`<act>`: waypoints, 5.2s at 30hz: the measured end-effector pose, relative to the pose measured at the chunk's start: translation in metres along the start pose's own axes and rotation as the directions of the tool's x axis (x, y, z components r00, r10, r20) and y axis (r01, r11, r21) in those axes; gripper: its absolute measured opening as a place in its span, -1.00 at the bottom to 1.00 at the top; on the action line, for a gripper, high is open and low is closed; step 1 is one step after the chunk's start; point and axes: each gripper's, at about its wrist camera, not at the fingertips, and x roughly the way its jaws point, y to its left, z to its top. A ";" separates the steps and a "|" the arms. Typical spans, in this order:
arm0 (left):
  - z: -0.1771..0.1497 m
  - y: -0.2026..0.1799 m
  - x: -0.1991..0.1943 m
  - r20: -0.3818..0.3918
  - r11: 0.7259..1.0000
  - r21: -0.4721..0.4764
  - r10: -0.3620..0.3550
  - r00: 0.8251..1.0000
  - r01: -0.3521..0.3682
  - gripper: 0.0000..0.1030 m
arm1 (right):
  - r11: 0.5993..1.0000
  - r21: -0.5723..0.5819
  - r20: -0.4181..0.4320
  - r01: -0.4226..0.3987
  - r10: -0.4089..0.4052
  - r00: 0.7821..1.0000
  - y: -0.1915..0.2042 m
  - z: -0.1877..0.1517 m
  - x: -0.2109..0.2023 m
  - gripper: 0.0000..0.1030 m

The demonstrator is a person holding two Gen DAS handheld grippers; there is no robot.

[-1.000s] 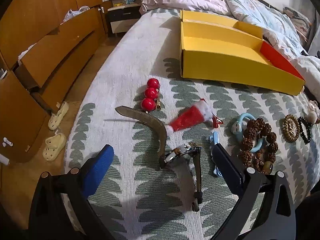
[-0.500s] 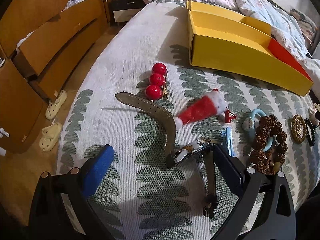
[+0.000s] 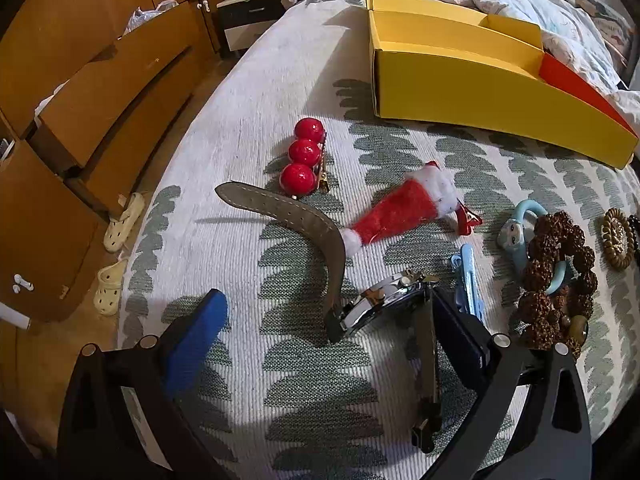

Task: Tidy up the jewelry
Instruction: 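Grasp the black-strap wristwatch with the left tool while the right tool grasps the white bunny clip, then carry the watch and bunny clip with both tools over the yellow box, then open both tools to drop the watch and bunny clip into the box, then move both tools back toward the remaining jewelry on the bed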

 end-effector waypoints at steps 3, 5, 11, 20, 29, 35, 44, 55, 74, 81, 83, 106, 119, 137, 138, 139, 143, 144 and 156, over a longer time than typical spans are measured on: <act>0.000 0.000 0.000 0.001 1.000 -0.002 0.003 1.000 -0.003 0.89 | 0.999 -0.024 -0.017 0.032 -0.032 0.999 0.002 0.000 0.006 0.19; 0.002 -0.002 0.001 -0.001 1.000 -0.001 0.005 1.000 -0.005 0.89 | 0.998 -0.050 -0.012 0.048 -0.049 0.999 0.007 0.000 0.007 0.20; 0.005 0.000 0.003 -0.005 1.000 -0.013 0.000 1.000 0.000 0.89 | 0.996 -0.069 -0.020 0.061 -0.062 0.998 0.009 0.002 0.012 0.33; 0.006 0.005 0.002 0.002 0.999 -0.033 -0.021 1.000 0.021 0.88 | 1.000 0.007 -0.022 -0.004 0.005 1.000 -0.002 0.004 0.011 0.26; 0.001 0.008 -0.006 0.045 1.000 -0.031 0.002 0.999 -0.001 0.13 | 0.998 0.049 -0.014 -0.028 0.028 1.000 -0.007 0.004 0.008 0.05; 0.003 0.015 -0.011 0.047 0.997 -0.051 -0.049 0.998 0.051 -0.21 | 0.995 0.080 -0.001 -0.056 0.056 0.998 -0.007 0.001 0.003 0.02; 0.009 0.025 -0.036 0.099 0.985 -0.094 -0.134 0.986 0.143 -0.21 | 0.988 0.117 0.070 -0.097 0.089 0.994 -0.010 0.003 -0.017 0.01; 0.017 0.022 -0.061 0.181 0.976 -0.101 -0.173 0.968 0.193 -0.21 | 0.980 0.107 0.178 -0.170 0.150 0.973 0.003 0.007 -0.050 0.01; 0.138 -0.056 -0.079 0.234 0.971 0.022 -0.235 0.943 0.237 -0.21 | 0.930 -0.069 0.180 -0.360 0.366 0.913 0.100 0.136 -0.032 0.01; 0.211 -0.086 -0.011 0.120 0.967 -0.009 -0.252 0.960 0.255 -0.21 | 0.939 -0.084 0.074 -0.335 0.341 0.937 0.116 0.184 0.025 0.01; 0.224 -0.093 0.003 0.093 0.964 -0.009 -0.262 0.961 0.264 -0.21 | 0.945 -0.078 0.046 -0.317 0.322 0.946 0.116 0.199 0.040 0.01; 0.258 -0.116 0.113 -0.141 0.957 -0.057 -0.289 0.947 0.284 -0.21 | 0.970 -0.119 -0.118 -0.212 0.198 0.973 0.142 0.238 0.144 0.02; 0.266 -0.121 0.121 -0.143 0.966 -0.039 -0.259 0.955 0.256 0.04 | 0.980 -0.085 -0.195 -0.182 0.163 0.967 0.133 0.236 0.165 0.26; 0.272 -0.118 0.079 -0.025 0.985 0.018 -0.173 0.985 0.173 0.36 | 0.985 -0.080 -0.078 -0.152 0.146 0.986 0.122 0.250 0.106 0.74; 0.272 -0.118 0.073 -0.016 0.985 0.020 -0.171 0.985 0.172 0.37 | 0.986 -0.082 -0.070 -0.146 0.141 0.988 0.121 0.249 0.101 0.74; 0.272 -0.117 0.069 -0.007 0.986 0.021 -0.168 0.986 0.168 0.37 | 0.987 -0.085 -0.062 -0.139 0.134 0.989 0.121 0.249 0.096 0.76; 0.270 -0.115 0.046 0.050 0.989 0.022 -0.148 0.988 0.147 0.37 | 0.992 -0.089 -0.002 -0.093 0.094 0.996 0.117 0.243 0.069 0.82; 0.270 -0.114 0.040 0.064 0.989 0.019 -0.150 0.987 0.149 0.40 | 0.992 -0.094 0.012 -0.080 0.081 0.997 0.117 0.241 0.063 0.84; 0.238 -0.099 -0.038 0.175 0.990 0.029 -0.142 0.974 0.139 0.54 | 0.991 -0.040 0.081 -0.127 0.130 0.988 0.106 0.189 -0.004 0.91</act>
